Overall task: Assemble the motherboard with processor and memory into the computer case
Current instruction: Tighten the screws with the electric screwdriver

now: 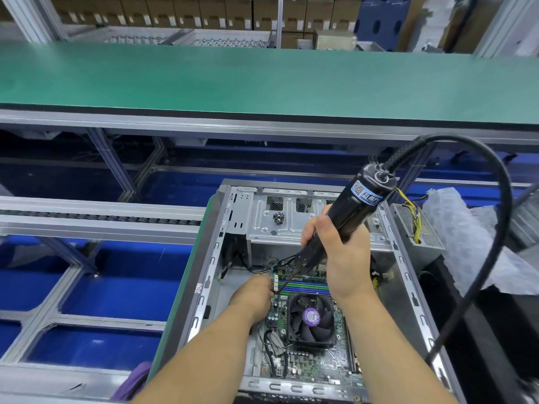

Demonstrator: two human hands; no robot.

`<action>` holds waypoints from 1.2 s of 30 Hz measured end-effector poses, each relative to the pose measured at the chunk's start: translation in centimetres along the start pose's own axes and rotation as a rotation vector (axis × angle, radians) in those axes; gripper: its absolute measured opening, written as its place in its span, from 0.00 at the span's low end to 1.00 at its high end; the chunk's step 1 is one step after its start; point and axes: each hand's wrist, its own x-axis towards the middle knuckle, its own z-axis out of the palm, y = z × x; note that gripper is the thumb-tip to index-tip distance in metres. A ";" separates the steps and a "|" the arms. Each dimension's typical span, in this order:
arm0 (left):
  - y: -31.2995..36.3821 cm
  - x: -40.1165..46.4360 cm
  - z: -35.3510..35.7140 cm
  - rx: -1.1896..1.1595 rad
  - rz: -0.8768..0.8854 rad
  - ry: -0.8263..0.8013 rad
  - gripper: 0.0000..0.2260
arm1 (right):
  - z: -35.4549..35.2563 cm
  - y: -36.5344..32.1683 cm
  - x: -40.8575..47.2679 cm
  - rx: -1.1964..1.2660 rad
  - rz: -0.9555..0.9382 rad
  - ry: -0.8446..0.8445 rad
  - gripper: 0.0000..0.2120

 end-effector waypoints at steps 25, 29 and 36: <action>0.2 -0.4 -0.2 0.028 0.030 0.000 0.15 | 0.3 0.1 -0.1 0.010 0.001 0.026 0.21; 0.1 -0.3 -0.1 -0.030 -0.012 0.033 0.10 | 0.2 0.1 -0.2 0.004 0.002 0.024 0.19; 0.1 -0.3 -0.1 0.024 0.022 0.008 0.12 | 0.0 0.2 -0.3 0.001 0.015 0.037 0.21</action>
